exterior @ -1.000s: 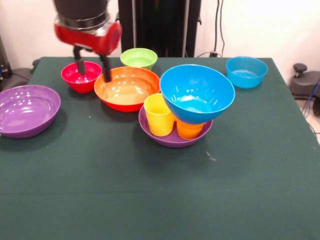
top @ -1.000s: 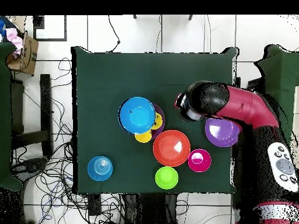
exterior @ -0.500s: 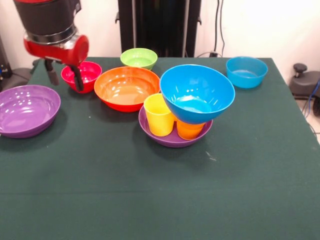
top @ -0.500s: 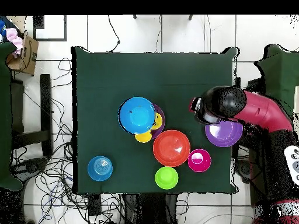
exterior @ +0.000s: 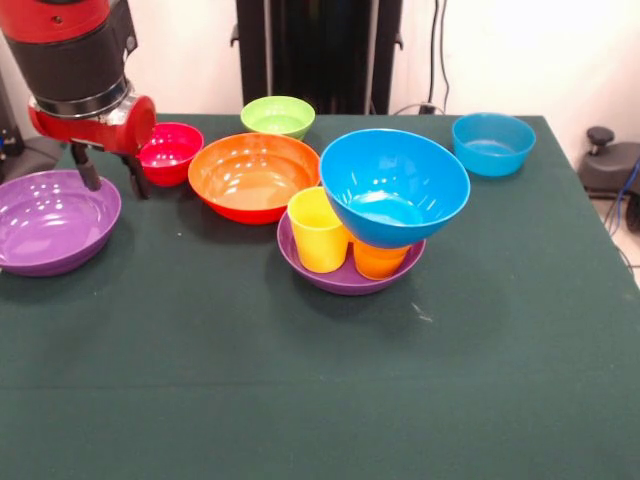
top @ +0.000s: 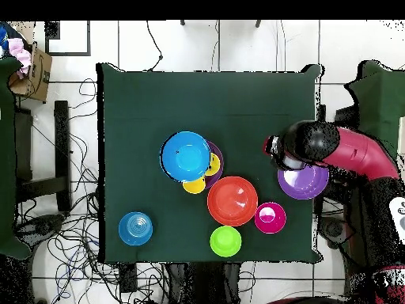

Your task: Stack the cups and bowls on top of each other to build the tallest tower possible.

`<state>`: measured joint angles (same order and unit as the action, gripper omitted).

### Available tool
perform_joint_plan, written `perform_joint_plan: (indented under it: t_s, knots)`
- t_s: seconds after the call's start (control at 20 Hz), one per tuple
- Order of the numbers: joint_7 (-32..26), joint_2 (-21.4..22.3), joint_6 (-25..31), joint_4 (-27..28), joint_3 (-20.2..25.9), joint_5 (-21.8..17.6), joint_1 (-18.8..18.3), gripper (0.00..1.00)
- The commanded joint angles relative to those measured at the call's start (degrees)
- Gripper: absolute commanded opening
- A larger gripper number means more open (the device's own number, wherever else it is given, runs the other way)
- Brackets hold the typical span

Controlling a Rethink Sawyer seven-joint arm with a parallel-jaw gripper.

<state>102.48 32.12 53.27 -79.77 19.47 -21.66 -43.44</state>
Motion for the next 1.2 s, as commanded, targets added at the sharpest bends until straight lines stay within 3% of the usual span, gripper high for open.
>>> perform_joint_plan:
  t_s: [0.05, 0.9, 1.2]
  knots:
    - [-8.0, 1.9, -3.9, -8.7, 1.5, -4.2, -0.2, 1.0]
    - [-3.7, 3.8, -10.0, -16.6, 0.4, -4.8, -1.3, 1.0]
    - [-4.6, 2.9, -10.7, -15.8, 0.7, -5.2, -1.5, 1.0]
